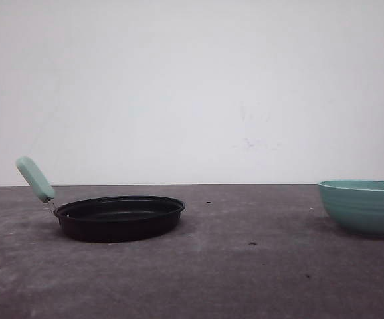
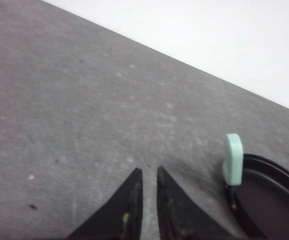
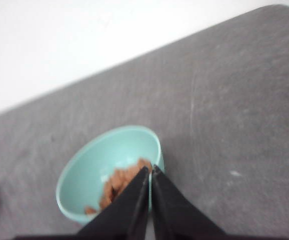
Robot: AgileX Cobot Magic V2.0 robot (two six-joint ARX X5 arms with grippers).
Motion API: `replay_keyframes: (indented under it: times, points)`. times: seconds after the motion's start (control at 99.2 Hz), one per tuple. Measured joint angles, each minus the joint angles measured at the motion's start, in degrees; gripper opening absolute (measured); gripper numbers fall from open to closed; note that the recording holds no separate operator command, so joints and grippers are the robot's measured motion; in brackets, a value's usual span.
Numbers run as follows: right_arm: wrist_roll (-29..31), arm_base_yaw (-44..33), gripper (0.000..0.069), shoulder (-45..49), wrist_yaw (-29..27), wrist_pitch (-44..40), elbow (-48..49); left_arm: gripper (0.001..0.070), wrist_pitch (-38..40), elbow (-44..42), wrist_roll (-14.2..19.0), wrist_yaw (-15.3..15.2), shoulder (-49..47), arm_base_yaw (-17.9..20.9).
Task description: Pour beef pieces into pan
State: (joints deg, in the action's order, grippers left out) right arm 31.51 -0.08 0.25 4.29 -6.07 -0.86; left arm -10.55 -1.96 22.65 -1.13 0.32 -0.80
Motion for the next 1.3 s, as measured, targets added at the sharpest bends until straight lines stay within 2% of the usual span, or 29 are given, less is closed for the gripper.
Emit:
replay_keyframes:
  times: [0.171, 0.313, 0.413, 0.555, 0.595, 0.635, 0.746, 0.807, 0.867, 0.968, 1.14, 1.21, 1.301]
  points:
    - [8.9, 0.0, 0.0005, 3.5, 0.2, -0.7, -2.9, 0.0024, -1.3, -4.6, 0.7, 0.4, 1.5, 0.0]
    - [10.2, 0.0, 0.0005, 9.9, 1.6, -1.0, -11.6, 0.0024, -0.5, -14.1, 0.7, 0.5, 7.7, 0.0]
    - [5.7, 0.0, 0.0005, 16.5, 2.3, -2.8, -20.4, 0.0024, -1.2, -20.5, 0.2, 1.1, 14.3, 0.0]
    - [-6.8, 0.0, 0.0009, 24.8, 3.3, -9.0, -31.8, 0.0033, -3.5, -28.4, -1.1, 2.6, 22.3, 0.0]
    - [-10.2, 0.0, 0.0048, 26.7, 3.3, -10.7, -34.2, 0.0055, -3.7, -30.1, -1.3, 3.4, 24.1, 0.0]
    - [-12.8, 0.1, 0.0143, 28.3, 3.3, -12.2, -36.2, 0.0109, -3.7, -31.2, -1.5, 4.7, 25.6, 0.0]
    - [-16.1, 0.9, 0.0471, 31.0, 3.3, -14.0, -38.3, 0.0382, -3.5, -31.9, -1.9, 10.0, 28.8, 0.0]
    - [-16.7, 1.6, 0.0567, 31.4, 3.3, -14.2, -38.3, 0.048, -3.6, -31.9, -2.1, 12.7, 30.4, -0.4]
    - [-17.2, 2.2, 0.0588, 31.4, 3.3, -14.3, -38.3, 0.0523, -3.9, -31.9, -2.1, 14.0, 32.1, -1.3]
    - [-17.8, 3.0, 0.0595, 31.3, 3.3, -14.3, -38.3, 0.0542, -3.9, -31.8, -2.1, 14.1, 35.0, -3.1]
    - [-17.9, 3.3, 0.0596, 31.3, 3.3, -14.3, -38.3, 0.0544, 0.8, -29.1, -2.0, 11.4, 39.9, -6.4]
    - [-17.8, 3.5, 0.0596, 31.3, 3.3, -14.3, -38.3, 0.0544, 5.0, -26.4, -1.7, 11.1, 41.5, -8.2]
    - [-17.8, 4.1, 0.0596, 31.3, 3.3, -14.3, -38.3, 0.0544, 11.4, -22.6, -0.9, 8.6, 43.4, -10.8]
